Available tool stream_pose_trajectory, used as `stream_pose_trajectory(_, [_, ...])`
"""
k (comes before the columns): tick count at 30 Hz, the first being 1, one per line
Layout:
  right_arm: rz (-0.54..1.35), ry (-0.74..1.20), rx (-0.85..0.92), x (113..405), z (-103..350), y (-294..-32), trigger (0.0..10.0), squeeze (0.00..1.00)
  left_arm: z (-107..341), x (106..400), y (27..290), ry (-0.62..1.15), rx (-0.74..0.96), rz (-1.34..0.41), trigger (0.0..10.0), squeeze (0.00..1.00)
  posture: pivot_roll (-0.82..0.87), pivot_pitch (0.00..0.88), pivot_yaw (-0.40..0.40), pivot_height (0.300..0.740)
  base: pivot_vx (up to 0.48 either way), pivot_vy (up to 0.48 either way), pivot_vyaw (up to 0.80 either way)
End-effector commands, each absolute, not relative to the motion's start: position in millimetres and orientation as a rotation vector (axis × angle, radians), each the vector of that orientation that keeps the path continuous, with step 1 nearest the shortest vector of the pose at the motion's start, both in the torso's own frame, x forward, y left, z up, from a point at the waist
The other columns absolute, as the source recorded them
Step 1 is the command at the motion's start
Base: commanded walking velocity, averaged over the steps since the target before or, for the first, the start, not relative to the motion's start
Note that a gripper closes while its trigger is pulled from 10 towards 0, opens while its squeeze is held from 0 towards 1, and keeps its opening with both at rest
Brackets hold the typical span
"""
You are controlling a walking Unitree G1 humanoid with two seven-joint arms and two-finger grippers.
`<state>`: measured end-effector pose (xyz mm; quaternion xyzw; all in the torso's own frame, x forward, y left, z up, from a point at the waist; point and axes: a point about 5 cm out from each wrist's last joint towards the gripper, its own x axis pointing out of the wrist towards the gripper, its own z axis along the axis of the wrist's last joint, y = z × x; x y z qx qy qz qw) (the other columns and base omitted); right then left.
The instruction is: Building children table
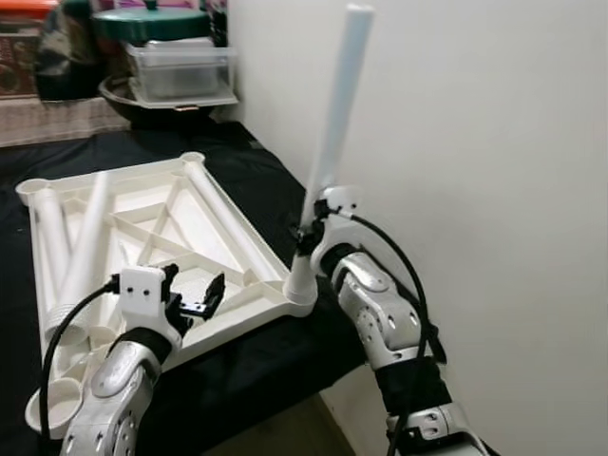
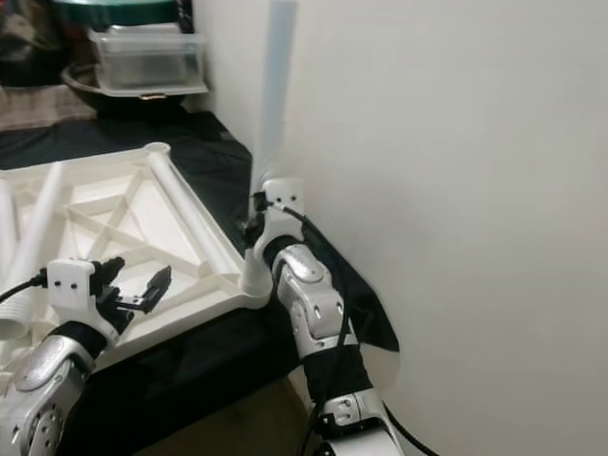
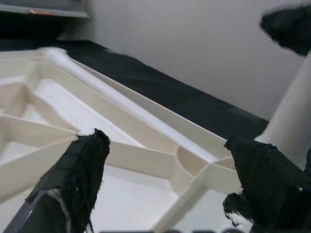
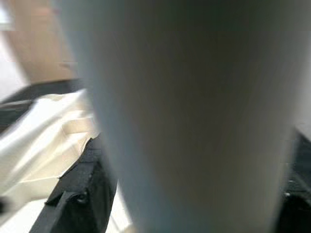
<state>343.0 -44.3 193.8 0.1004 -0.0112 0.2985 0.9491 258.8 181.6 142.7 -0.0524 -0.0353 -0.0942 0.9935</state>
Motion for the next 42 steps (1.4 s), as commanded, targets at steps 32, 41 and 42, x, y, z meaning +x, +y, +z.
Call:
stream_pose_trajectory(32, [0.574, 0.000, 0.284, 335.1, 187.8, -44.1, 10.0, 1.00, 138.8, 258.7, 180.4, -0.065, -0.122, -0.204, 10.0, 0.00, 0.10, 0.000, -0.094, 0.740, 0.000, 0.000, 0.00])
stream_pose_trajectory(41, [1.150, -0.112, 0.292, 317.1, 229.8, -35.0, 10.0, 0.00, 139.3, 261.1, 179.0, -0.075, -0.130, -0.201, 10.0, 0.00, 0.11, 0.000, -0.115, 0.740, 0.000, 0.000, 0.00])
stream_pose_trajectory(42, [1.334, -0.119, 0.255, 303.3, 233.9, -36.0, 10.0, 0.00, 139.3, 261.2, 179.2, -0.077, -0.131, -0.198, 10.0, 0.00, 0.11, 0.000, -0.118, 0.740, 0.000, 0.000, 0.00])
